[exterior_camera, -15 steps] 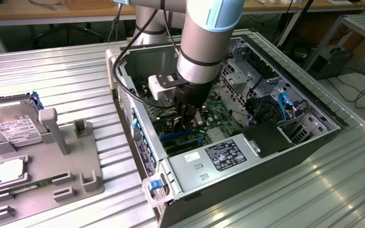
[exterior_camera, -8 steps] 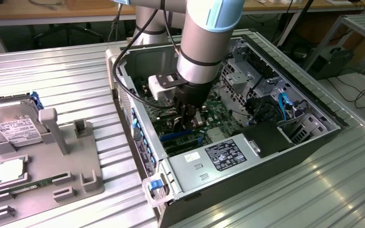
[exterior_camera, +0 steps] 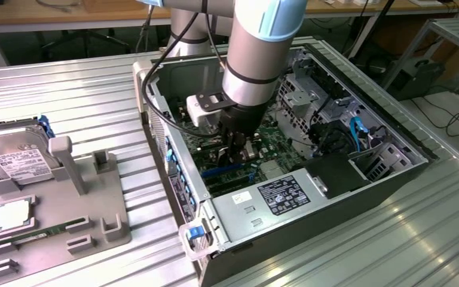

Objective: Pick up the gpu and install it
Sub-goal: 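Insert the gpu into the slot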

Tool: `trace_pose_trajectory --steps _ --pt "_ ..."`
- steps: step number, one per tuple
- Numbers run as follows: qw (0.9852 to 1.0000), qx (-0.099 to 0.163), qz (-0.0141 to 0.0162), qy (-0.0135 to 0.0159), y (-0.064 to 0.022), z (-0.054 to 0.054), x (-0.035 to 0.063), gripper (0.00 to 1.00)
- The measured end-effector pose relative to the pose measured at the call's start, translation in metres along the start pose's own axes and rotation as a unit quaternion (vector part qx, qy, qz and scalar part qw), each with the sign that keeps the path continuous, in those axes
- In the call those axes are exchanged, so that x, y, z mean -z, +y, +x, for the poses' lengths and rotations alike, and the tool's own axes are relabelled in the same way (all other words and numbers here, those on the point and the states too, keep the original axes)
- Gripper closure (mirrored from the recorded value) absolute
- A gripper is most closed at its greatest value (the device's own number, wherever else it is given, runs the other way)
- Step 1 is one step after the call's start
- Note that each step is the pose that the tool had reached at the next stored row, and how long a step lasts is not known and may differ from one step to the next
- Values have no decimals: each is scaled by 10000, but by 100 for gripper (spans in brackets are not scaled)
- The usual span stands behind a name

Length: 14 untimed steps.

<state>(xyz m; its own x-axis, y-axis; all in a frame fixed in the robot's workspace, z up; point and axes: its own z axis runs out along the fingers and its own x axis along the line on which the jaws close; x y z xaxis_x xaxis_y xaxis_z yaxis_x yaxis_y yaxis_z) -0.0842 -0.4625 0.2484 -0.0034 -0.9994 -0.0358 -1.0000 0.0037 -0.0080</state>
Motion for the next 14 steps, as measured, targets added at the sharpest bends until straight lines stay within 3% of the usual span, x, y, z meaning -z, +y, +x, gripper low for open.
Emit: trace_pose_trajectory --steps 14 --pt "10000 -2 -34 -1 -26 -14 -24 73"
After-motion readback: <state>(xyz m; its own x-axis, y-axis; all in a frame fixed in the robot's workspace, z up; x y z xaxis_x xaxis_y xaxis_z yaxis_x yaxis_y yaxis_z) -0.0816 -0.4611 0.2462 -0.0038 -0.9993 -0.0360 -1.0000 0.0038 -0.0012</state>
